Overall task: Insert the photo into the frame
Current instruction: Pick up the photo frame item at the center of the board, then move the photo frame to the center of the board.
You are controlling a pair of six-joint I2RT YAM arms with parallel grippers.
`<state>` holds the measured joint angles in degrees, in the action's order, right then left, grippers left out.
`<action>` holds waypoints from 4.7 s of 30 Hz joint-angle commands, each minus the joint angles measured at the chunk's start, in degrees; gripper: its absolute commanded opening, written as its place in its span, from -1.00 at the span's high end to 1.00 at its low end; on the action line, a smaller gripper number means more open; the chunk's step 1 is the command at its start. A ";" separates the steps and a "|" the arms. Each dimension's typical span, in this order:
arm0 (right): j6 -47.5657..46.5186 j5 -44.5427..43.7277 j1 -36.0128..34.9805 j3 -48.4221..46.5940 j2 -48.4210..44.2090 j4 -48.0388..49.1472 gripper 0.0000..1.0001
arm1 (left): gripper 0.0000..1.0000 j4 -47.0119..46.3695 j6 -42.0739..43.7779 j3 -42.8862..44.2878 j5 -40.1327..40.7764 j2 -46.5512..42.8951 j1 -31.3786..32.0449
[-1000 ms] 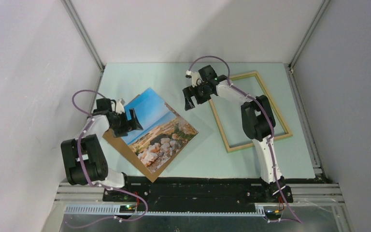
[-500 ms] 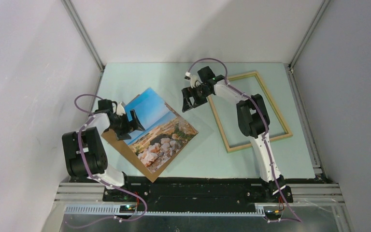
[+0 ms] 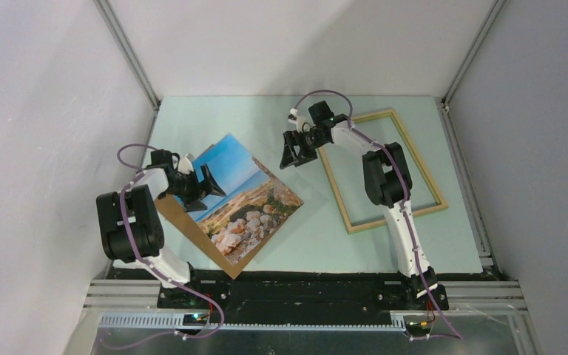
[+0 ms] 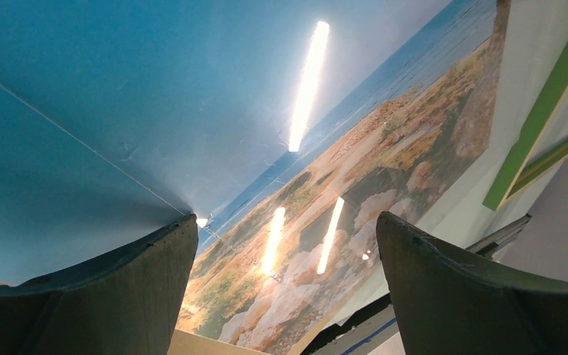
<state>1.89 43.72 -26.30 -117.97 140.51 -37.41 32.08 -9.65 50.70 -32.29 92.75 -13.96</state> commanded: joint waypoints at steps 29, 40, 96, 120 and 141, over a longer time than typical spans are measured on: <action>13.17 23.70 1.91 6.97 -2.47 11.07 -0.01 | -0.97 -3.15 1.59 -1.10 -1.15 1.90 0.66; 14.58 25.29 0.29 8.22 -2.70 12.47 0.21 | -0.97 -3.53 2.30 -0.99 -2.41 0.29 3.07; 18.86 23.02 37.51 47.17 -67.39 19.06 1.00 | -0.97 -7.47 -9.77 27.55 10.09 -0.87 28.34; -22.73 37.80 67.95 53.82 -72.74 -23.50 1.00 | -0.83 -3.18 -27.50 56.71 29.68 35.79 51.99; -58.98 39.46 75.61 50.15 -59.02 -54.47 1.00 | -0.26 3.63 -27.33 67.56 37.17 46.00 57.07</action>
<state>-52.12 80.07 49.01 -65.34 81.47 -86.48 34.83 -37.43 116.42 1.83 137.78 42.41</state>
